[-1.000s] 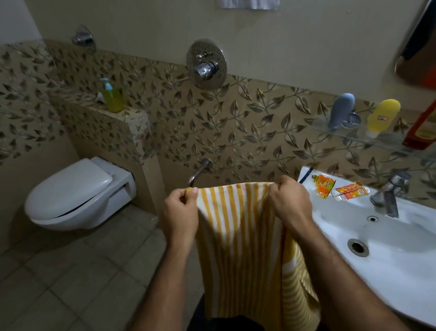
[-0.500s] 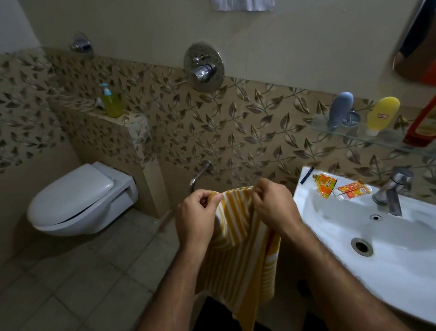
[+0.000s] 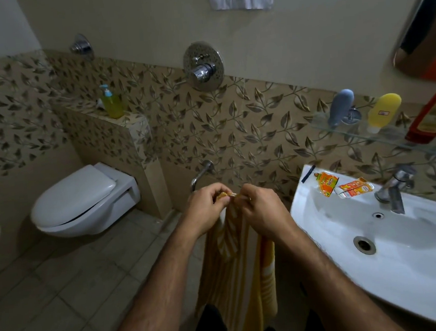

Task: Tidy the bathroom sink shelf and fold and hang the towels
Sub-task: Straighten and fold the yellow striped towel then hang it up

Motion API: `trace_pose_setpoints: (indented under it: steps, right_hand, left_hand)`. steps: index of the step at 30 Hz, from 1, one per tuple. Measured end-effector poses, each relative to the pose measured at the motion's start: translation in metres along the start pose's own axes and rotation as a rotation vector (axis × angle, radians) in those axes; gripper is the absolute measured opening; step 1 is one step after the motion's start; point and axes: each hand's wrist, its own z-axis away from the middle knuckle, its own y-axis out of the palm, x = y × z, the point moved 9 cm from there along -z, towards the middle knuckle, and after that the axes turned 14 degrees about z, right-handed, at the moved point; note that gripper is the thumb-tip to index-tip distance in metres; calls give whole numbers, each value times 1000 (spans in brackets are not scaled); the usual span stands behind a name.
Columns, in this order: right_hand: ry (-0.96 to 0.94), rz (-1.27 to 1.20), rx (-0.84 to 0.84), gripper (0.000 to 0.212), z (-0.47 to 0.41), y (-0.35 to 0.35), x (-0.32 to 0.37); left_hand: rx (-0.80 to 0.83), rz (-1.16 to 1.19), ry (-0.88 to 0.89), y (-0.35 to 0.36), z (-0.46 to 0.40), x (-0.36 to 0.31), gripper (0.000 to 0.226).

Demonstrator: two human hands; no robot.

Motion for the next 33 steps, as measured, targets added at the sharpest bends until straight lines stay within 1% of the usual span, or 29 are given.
trace_pose_setpoints:
  steps: [2, 4, 5, 8, 9, 10, 12, 15, 17, 19, 21, 25, 27, 29, 31, 33]
  right_hand:
    - [29, 6, 22, 21, 0, 2, -5]
    - [97, 20, 118, 25, 0, 10, -17]
    - [140, -37, 191, 27, 1, 15, -25]
    - [266, -405, 478, 33, 13, 41, -41]
    - [275, -493, 561, 39, 19, 49, -42]
    - [272, -543, 612, 46, 22, 54, -43]
    - [262, -611, 661, 56, 28, 59, -41]
    - [243, -729, 740, 63, 35, 64, -32]
    - [241, -763, 714, 61, 35, 65, -32]
    - [240, -735, 621, 51, 32, 60, -36]
    - [247, -698, 499, 38, 28, 53, -40]
    - [352, -677, 200, 26, 25, 42, -58]
    - [374, -602, 114, 17, 25, 39, -62]
    - [332, -508, 113, 7, 25, 38, -56]
    - [272, -434, 167, 10, 27, 41, -46]
    - [252, -425, 188, 12, 31, 43, -41]
  left_hand:
    - [-109, -55, 55, -6, 4, -15, 8]
    - [-196, -102, 116, -12, 8, -32, 11]
    - [-221, -115, 138, -15, 8, -39, 12]
    - [-237, -139, 179, -24, 5, -54, 14]
    - [-237, -151, 189, -26, 4, -57, 14]
    - [-240, -166, 196, -28, 3, -61, 14]
    - [-243, -186, 210, -31, 3, -69, 14]
    - [-255, -189, 231, -32, 4, -78, 14]
    - [-275, -199, 227, -35, 4, -80, 14]
    - [-304, -205, 217, -40, 4, -81, 14]
    - [-324, -198, 206, -44, 5, -81, 15]
    - [-367, -202, 195, -54, 4, -81, 14]
    - [-385, -202, 182, -59, 4, -80, 14]
    - [-401, -200, 183, -61, 2, -83, 13]
    - [-413, -209, 192, -62, 1, -87, 13]
    - [-419, -217, 199, -63, -1, -89, 13]
